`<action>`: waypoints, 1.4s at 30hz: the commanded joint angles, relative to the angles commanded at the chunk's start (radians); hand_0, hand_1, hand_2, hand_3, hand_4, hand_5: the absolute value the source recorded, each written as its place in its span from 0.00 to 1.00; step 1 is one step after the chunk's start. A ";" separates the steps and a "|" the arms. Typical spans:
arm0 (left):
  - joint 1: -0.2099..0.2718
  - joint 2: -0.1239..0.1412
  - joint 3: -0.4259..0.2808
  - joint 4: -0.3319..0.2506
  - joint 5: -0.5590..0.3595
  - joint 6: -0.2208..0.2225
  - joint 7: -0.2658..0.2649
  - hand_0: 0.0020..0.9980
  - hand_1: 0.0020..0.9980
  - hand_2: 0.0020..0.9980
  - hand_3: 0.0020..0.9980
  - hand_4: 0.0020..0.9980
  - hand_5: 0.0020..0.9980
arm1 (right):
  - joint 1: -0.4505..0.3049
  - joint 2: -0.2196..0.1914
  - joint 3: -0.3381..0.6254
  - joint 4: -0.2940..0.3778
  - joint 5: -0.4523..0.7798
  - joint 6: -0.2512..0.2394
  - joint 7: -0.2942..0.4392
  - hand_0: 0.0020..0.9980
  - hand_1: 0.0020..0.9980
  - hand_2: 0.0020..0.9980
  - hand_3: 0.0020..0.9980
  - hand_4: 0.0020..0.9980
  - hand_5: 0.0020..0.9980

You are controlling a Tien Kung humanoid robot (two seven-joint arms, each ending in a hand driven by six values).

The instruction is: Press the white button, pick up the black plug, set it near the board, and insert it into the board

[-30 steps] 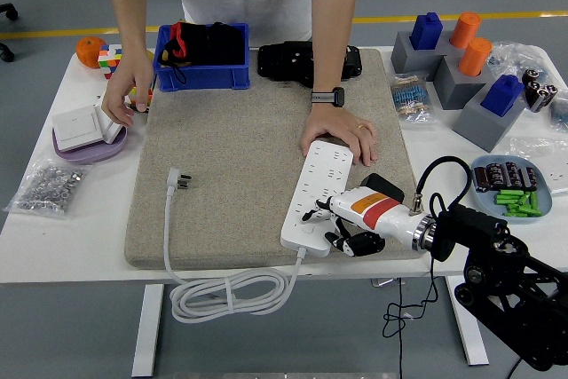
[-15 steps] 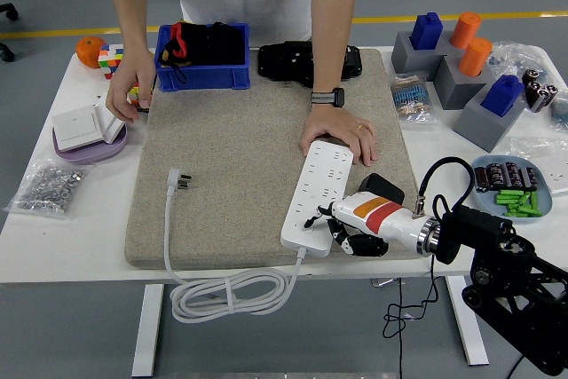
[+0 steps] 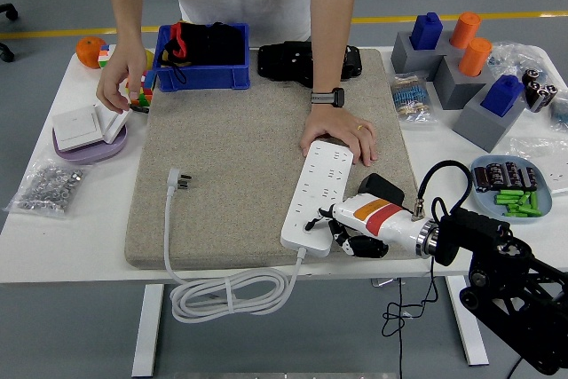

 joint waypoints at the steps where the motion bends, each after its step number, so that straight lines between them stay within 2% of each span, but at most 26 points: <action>1: 0.000 0.000 0.001 0.000 -0.001 0.000 0.000 0.74 0.72 0.69 0.76 0.69 0.29 | 0.001 0.000 -0.002 -0.003 -0.002 -0.001 0.001 0.00 0.00 0.07 0.75 0.02 0.00; 11: 0.000 -0.002 0.006 0.000 -0.005 0.000 -0.001 0.74 0.72 0.69 0.76 0.69 0.29 | 0.000 -0.004 -0.021 -0.003 -0.005 0.000 -0.002 0.00 0.00 0.07 0.74 0.02 0.00; 19: -0.001 -0.002 -0.001 0.000 0.000 0.001 -0.001 0.74 0.72 0.69 0.76 0.69 0.29 | 0.000 -0.014 0.041 0.087 0.050 -0.005 0.008 0.00 0.00 0.07 0.74 0.02 0.00; 20: -0.001 -0.001 0.002 0.000 -0.002 0.000 -0.001 0.74 0.72 0.69 0.77 0.69 0.29 | 0.000 -0.015 0.050 0.100 0.059 -0.013 0.015 0.00 0.00 0.08 0.74 0.14 0.00; 25: -0.002 -0.002 0.003 0.000 -0.003 0.000 -0.002 0.74 0.72 0.69 0.77 0.69 0.29 | -0.013 -0.014 0.112 0.153 0.127 -0.018 0.035 0.00 0.00 0.08 0.74 0.14 0.00; 26: -0.002 -0.002 0.003 0.000 -0.003 0.000 -0.002 0.74 0.72 0.69 0.76 0.69 0.29 | -0.017 -0.014 0.128 0.156 0.146 -0.014 0.039 0.27 0.23 0.28 0.74 0.63 0.06; 28: -0.002 -0.003 0.000 0.000 0.000 0.000 -0.001 0.74 0.72 0.69 0.76 0.69 0.29 | -0.023 -0.011 0.154 0.147 0.178 0.000 0.041 0.27 0.23 0.28 0.74 0.63 0.06; 31: -0.001 -0.003 -0.003 0.000 0.002 0.001 0.000 0.74 0.72 0.69 0.76 0.69 0.29 | -0.034 -0.005 0.189 0.108 0.222 0.047 0.004 0.27 0.23 0.28 0.74 0.63 0.06; 32: -0.001 -0.003 -0.004 0.000 0.002 0.001 -0.001 0.74 0.72 0.69 0.77 0.69 0.29 | -0.038 -0.004 0.201 0.095 0.220 0.060 -0.004 0.80 0.82 0.81 0.88 1.00 0.29; 37: 0.000 -0.004 -0.007 0.000 0.006 0.001 0.002 0.74 0.72 0.69 0.77 0.69 0.29 | -0.042 0.003 0.221 0.032 0.285 0.069 -0.022 0.80 0.82 0.81 0.88 1.00 0.29; 38: 0.000 -0.005 -0.006 0.000 0.004 0.001 0.001 0.74 0.72 0.69 0.77 0.69 0.29 | -0.040 0.007 0.222 0.013 0.305 0.064 -0.027 0.91 0.93 0.93 0.95 1.00 0.51; 42: -0.002 -0.006 0.001 0.000 -0.002 0.000 -0.002 0.74 0.72 0.69 0.77 0.69 0.29 | -0.037 0.015 0.225 -0.034 0.336 0.043 -0.033 0.91 0.93 0.93 0.95 1.00 0.51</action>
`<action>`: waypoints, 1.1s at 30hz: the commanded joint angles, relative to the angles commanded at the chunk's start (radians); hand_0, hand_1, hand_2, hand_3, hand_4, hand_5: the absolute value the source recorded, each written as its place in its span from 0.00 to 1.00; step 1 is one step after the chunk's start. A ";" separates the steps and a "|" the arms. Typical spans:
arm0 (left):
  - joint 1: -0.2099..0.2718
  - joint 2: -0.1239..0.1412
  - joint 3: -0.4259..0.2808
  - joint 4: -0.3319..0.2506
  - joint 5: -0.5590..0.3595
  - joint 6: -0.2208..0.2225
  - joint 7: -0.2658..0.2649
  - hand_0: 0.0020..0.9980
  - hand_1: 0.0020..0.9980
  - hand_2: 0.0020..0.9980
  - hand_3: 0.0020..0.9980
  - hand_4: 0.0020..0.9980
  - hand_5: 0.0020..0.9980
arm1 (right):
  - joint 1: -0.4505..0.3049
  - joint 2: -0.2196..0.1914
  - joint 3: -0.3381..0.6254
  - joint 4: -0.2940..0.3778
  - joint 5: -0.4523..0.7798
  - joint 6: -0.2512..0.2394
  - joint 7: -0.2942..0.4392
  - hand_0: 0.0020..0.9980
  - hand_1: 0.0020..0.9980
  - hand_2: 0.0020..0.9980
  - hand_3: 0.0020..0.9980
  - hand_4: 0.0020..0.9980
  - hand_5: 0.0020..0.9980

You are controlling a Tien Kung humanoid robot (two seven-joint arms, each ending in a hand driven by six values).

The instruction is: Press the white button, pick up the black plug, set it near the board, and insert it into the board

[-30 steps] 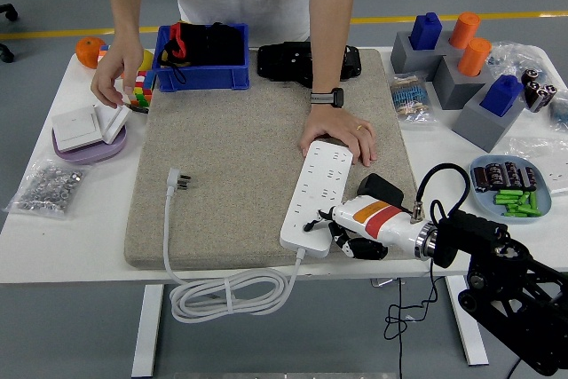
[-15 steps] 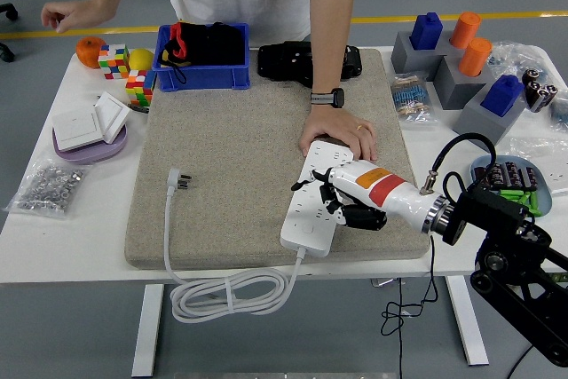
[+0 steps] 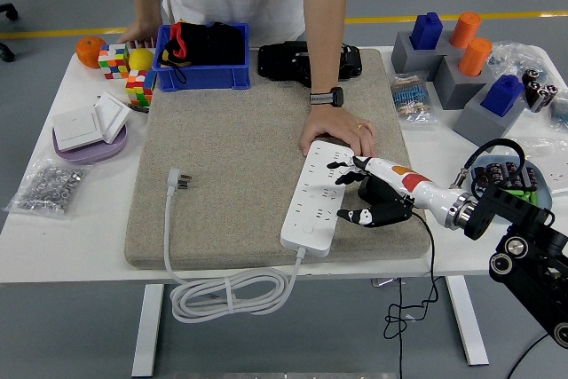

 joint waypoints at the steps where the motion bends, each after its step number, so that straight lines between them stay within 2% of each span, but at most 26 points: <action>1: -0.001 0.000 0.001 0.000 -0.001 0.000 -0.001 0.74 0.72 0.69 0.77 0.69 0.29 | 0.001 0.001 0.000 -0.008 0.004 -0.008 0.002 0.91 0.93 0.93 0.95 1.00 0.51; 2: -0.001 0.000 0.000 0.000 0.000 0.000 0.000 0.74 0.72 0.70 0.76 0.69 0.29 | 0.002 0.002 0.000 -0.013 0.006 -0.016 0.004 0.92 0.94 0.94 0.99 1.00 0.57; 6: -0.001 0.001 -0.004 0.000 0.004 0.000 0.002 0.74 0.72 0.70 0.76 0.69 0.29 | 0.006 0.007 0.010 -0.030 -0.006 -0.057 0.018 0.92 0.94 0.94 0.99 1.00 0.57; 13: -0.002 0.000 -0.006 0.000 0.006 0.001 0.003 0.74 0.72 0.69 0.76 0.69 0.29 | 0.009 0.013 0.051 -0.101 -0.100 -0.129 0.062 0.92 0.93 0.92 0.98 1.00 0.58; 14: -0.002 0.000 -0.005 0.000 0.005 0.001 0.002 0.74 0.72 0.70 0.77 0.69 0.29 | 0.006 0.013 0.052 -0.111 -0.106 -0.133 0.068 0.85 0.85 0.83 0.93 1.00 0.44; 19: -0.001 -0.002 -0.007 0.000 0.007 0.000 0.005 0.74 0.72 0.70 0.77 0.69 0.29 | -0.013 0.015 0.044 -0.133 -0.117 -0.156 0.077 0.85 0.85 0.83 0.93 1.00 0.44; 20: -0.001 -0.002 -0.008 0.000 0.009 0.000 0.006 0.74 0.72 0.69 0.77 0.69 0.29 | -0.015 0.016 0.042 -0.133 -0.119 -0.162 0.078 0.82 0.82 0.79 0.92 1.00 0.43; 22: -0.001 -0.002 -0.009 0.000 0.010 0.001 0.006 0.74 0.72 0.69 0.77 0.69 0.29 | -0.019 0.017 0.037 -0.135 -0.123 -0.172 0.081 0.82 0.82 0.79 0.92 1.00 0.43; 25: -0.002 -0.002 -0.005 0.000 0.007 0.001 0.005 0.74 0.72 0.69 0.77 0.69 0.29 | -0.022 0.019 0.023 -0.150 -0.126 -0.219 0.093 0.82 0.82 0.79 0.92 1.00 0.43; 26: -0.003 -0.002 -0.003 0.000 0.005 0.001 0.004 0.74 0.72 0.70 0.76 0.69 0.29 | -0.021 0.020 0.020 -0.159 -0.126 -0.234 0.099 0.71 0.72 0.71 0.84 1.00 0.39; 31: -0.005 -0.001 0.006 0.000 -0.002 0.001 0.002 0.74 0.72 0.70 0.76 0.69 0.29 | -0.017 0.029 0.010 -0.210 -0.114 -0.289 0.141 0.71 0.72 0.71 0.84 1.00 0.39; 32: -0.005 0.000 0.009 0.000 -0.004 0.000 0.002 0.74 0.72 0.69 0.76 0.69 0.29 | -0.017 0.031 0.009 -0.217 -0.110 -0.297 0.150 0.70 0.70 0.68 0.79 1.00 0.35; 33: -0.005 0.000 0.007 0.000 0.000 0.001 0.003 0.74 0.72 0.69 0.76 0.69 0.29 | -0.016 0.033 0.008 -0.226 -0.110 -0.305 0.160 0.70 0.70 0.68 0.79 1.00 0.35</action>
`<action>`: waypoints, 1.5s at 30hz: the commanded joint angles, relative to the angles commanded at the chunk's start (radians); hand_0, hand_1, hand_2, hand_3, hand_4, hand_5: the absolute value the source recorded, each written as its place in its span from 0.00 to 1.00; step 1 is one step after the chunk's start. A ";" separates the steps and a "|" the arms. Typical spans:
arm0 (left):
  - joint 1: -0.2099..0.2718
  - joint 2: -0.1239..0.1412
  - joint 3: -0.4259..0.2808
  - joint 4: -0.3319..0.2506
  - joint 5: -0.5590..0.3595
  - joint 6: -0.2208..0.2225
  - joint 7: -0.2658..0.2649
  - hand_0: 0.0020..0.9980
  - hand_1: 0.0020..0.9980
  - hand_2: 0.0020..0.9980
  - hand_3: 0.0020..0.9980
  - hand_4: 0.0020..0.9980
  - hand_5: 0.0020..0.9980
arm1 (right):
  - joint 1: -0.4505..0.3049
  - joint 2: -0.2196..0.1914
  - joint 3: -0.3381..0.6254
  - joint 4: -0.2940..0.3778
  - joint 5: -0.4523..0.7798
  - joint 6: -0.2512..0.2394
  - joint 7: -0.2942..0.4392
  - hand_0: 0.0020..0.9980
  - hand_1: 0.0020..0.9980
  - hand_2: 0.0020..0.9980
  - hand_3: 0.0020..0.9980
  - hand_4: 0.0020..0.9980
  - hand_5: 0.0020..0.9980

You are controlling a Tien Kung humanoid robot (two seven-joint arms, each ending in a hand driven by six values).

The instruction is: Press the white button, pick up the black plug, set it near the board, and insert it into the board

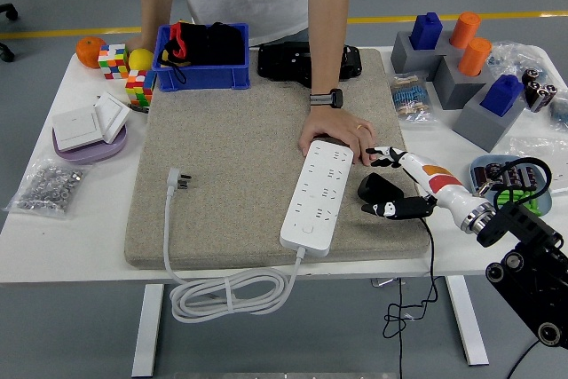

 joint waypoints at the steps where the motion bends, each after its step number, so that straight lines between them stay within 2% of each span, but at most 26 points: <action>1: 0.000 0.000 -0.003 0.000 0.003 0.000 0.001 0.74 0.72 0.69 0.76 0.69 0.29 | 0.001 0.002 -0.001 -0.007 0.000 -0.006 0.006 0.70 0.70 0.68 0.79 1.00 0.35; 4: 0.002 0.001 -0.002 0.000 0.004 0.000 0.002 0.74 0.72 0.69 0.76 0.69 0.29 | -0.002 0.004 -0.003 -0.019 -0.001 -0.016 0.020 0.70 0.70 0.68 0.79 1.00 0.35; 5: 0.002 0.002 -0.002 0.000 0.004 0.000 0.003 0.74 0.72 0.69 0.76 0.69 0.29 | -0.003 0.004 -0.005 -0.022 0.001 -0.019 0.026 0.68 0.69 0.66 0.74 1.00 0.30; 10: 0.004 0.001 -0.003 0.000 0.006 0.000 0.003 0.74 0.72 0.69 0.76 0.69 0.29 | -0.005 0.007 -0.010 -0.043 -0.005 -0.036 0.038 0.68 0.69 0.66 0.74 1.00 0.30; 11: 0.004 0.001 -0.002 0.000 0.004 0.000 0.002 0.74 0.72 0.69 0.76 0.68 0.29 | -0.004 0.008 -0.010 -0.050 -0.006 -0.039 0.041 0.67 0.68 0.66 0.74 1.00 0.26; 23: 0.005 -0.003 -0.004 0.000 0.005 0.000 0.001 0.74 0.72 0.70 0.77 0.69 0.29 | 0.007 0.013 -0.004 -0.091 0.008 -0.072 0.067 0.64 0.67 0.66 0.73 1.00 0.23; 24: 0.004 -0.003 -0.004 0.000 0.006 0.000 0.002 0.74 0.72 0.70 0.77 0.69 0.29 | 0.008 0.013 -0.002 -0.092 0.007 -0.073 0.067 0.60 0.65 0.63 0.71 1.00 0.22; 40: 0.004 -0.004 0.001 0.000 0.001 0.000 0.000 0.74 0.72 0.69 0.77 0.69 0.29 | 0.011 0.015 -0.008 -0.109 -0.006 -0.071 0.048 0.57 0.63 0.63 0.70 0.98 0.20; 41: 0.004 -0.004 0.001 0.000 0.001 -0.001 0.000 0.74 0.72 0.69 0.77 0.68 0.29 | 0.011 0.015 -0.009 -0.109 -0.006 -0.071 0.048 0.53 0.60 0.60 0.65 0.97 0.19; 45: 0.006 -0.004 -0.001 0.000 0.003 0.000 0.001 0.74 0.72 0.69 0.77 0.68 0.29 | 0.010 0.014 -0.008 -0.105 0.000 -0.074 0.051 0.53 0.60 0.60 0.65 0.97 0.19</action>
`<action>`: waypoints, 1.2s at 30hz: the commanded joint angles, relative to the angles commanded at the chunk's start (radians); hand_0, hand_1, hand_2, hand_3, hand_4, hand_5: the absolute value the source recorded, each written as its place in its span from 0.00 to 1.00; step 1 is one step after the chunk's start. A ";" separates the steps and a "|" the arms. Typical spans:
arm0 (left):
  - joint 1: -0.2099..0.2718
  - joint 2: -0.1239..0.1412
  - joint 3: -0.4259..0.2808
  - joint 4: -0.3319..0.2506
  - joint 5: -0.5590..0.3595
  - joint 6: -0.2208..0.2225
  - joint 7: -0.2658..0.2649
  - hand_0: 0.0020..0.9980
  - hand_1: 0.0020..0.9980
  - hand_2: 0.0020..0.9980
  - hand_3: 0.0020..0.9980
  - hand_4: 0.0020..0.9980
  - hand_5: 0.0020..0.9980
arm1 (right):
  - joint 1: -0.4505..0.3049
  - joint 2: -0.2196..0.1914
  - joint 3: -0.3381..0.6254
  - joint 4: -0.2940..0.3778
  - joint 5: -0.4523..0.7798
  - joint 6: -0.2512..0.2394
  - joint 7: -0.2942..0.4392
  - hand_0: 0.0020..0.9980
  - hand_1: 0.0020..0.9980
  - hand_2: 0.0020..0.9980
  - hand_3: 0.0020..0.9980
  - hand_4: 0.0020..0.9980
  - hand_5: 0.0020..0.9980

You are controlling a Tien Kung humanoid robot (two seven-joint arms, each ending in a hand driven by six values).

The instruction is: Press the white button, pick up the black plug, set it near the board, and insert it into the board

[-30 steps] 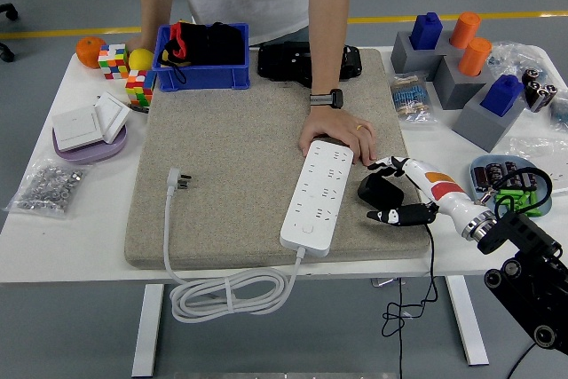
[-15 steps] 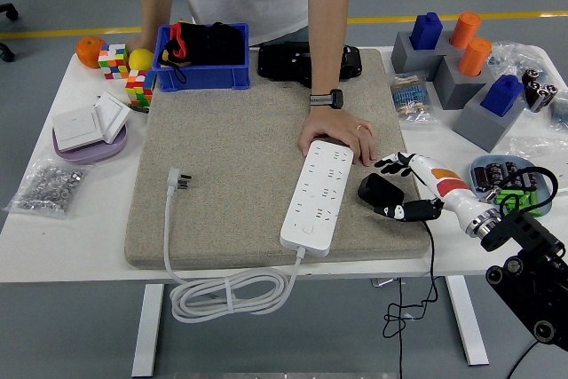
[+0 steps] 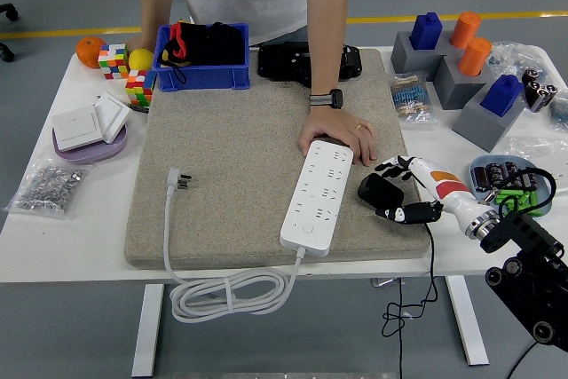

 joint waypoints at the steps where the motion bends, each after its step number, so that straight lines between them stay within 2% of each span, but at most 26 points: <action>1: 0.000 0.000 -0.001 0.000 0.001 0.000 0.001 0.74 0.72 0.69 0.77 0.68 0.29 | 0.000 0.000 0.000 0.000 0.002 0.002 -0.001 0.53 0.60 0.60 0.65 0.97 0.19; 2: 0.001 0.000 -0.002 0.000 0.003 0.000 0.001 0.74 0.72 0.69 0.77 0.68 0.29 | 0.000 0.000 0.000 0.000 0.003 0.006 -0.004 0.53 0.60 0.60 0.65 0.97 0.19; 3: 0.001 0.000 -0.003 0.000 0.003 0.000 0.001 0.74 0.72 0.69 0.77 0.68 0.29 | 0.000 0.000 0.000 -0.001 0.002 0.008 -0.006 0.48 0.53 0.54 0.61 0.93 0.17; 8: -0.002 0.000 0.004 0.000 -0.003 0.000 -0.001 0.74 0.72 0.69 0.77 0.68 0.29 | 0.002 0.000 0.000 -0.005 -0.001 0.014 -0.011 0.48 0.53 0.54 0.61 0.93 0.17; 9: -0.002 0.000 0.002 0.000 -0.001 0.000 -0.001 0.74 0.72 0.69 0.77 0.68 0.29 | 0.003 0.000 0.000 -0.006 -0.001 0.014 -0.010 0.45 0.49 0.51 0.60 0.90 0.14; 14: -0.003 0.000 0.003 0.000 -0.002 0.000 0.000 0.74 0.72 0.69 0.77 0.68 0.29 | 0.007 0.000 -0.001 -0.010 0.002 0.009 -0.005 0.45 0.49 0.51 0.60 0.90 0.14; 15: -0.003 0.000 0.003 0.000 -0.001 0.000 0.000 0.74 0.72 0.69 0.77 0.68 0.29 | 0.007 -0.001 -0.001 -0.010 0.004 0.006 -0.003 0.44 0.44 0.47 0.58 0.82 0.05; 20: -0.002 0.000 0.002 0.000 -0.001 0.000 0.000 0.74 0.72 0.69 0.77 0.68 0.29 | 0.009 -0.001 -0.001 -0.012 0.011 -0.016 0.014 0.44 0.44 0.47 0.58 0.82 0.05; 21: -0.002 0.000 0.002 0.000 -0.001 0.000 0.000 0.74 0.72 0.70 0.77 0.68 0.29 | 0.009 -0.001 -0.001 -0.013 0.010 -0.018 0.015 0.43 0.36 0.42 0.56 0.79 0.00; 26: -0.002 -0.001 0.003 0.000 -0.002 0.000 0.000 0.74 0.72 0.70 0.77 0.68 0.29 | 0.010 -0.002 -0.003 -0.021 0.001 -0.021 0.012 0.43 0.36 0.42 0.56 0.79 0.00; 28: -0.002 -0.001 0.003 0.000 -0.002 0.000 0.000 0.74 0.72 0.70 0.77 0.68 0.29 | 0.009 -0.003 -0.003 -0.019 0.000 -0.023 0.015 0.46 0.35 0.39 0.53 0.77 0.00; 32: -0.002 -0.001 0.002 0.000 -0.002 0.000 -0.001 0.74 0.72 0.70 0.77 0.68 0.29 | 0.001 -0.008 -0.001 0.015 0.016 -0.016 0.011 0.46 0.35 0.39 0.53 0.77 0.00; 33: -0.002 -0.001 0.001 0.000 -0.001 0.000 0.000 0.74 0.72 0.69 0.77 0.68 0.29 | 0.000 -0.010 0.000 0.025 0.022 -0.014 0.010 0.40 0.32 0.37 0.53 0.75 0.00; 36: -0.003 0.000 0.000 0.000 0.000 0.000 0.000 0.74 0.72 0.69 0.77 0.68 0.29 | -0.001 -0.014 0.015 0.070 0.045 -0.005 0.004 0.40 0.32 0.37 0.53 0.75 0.00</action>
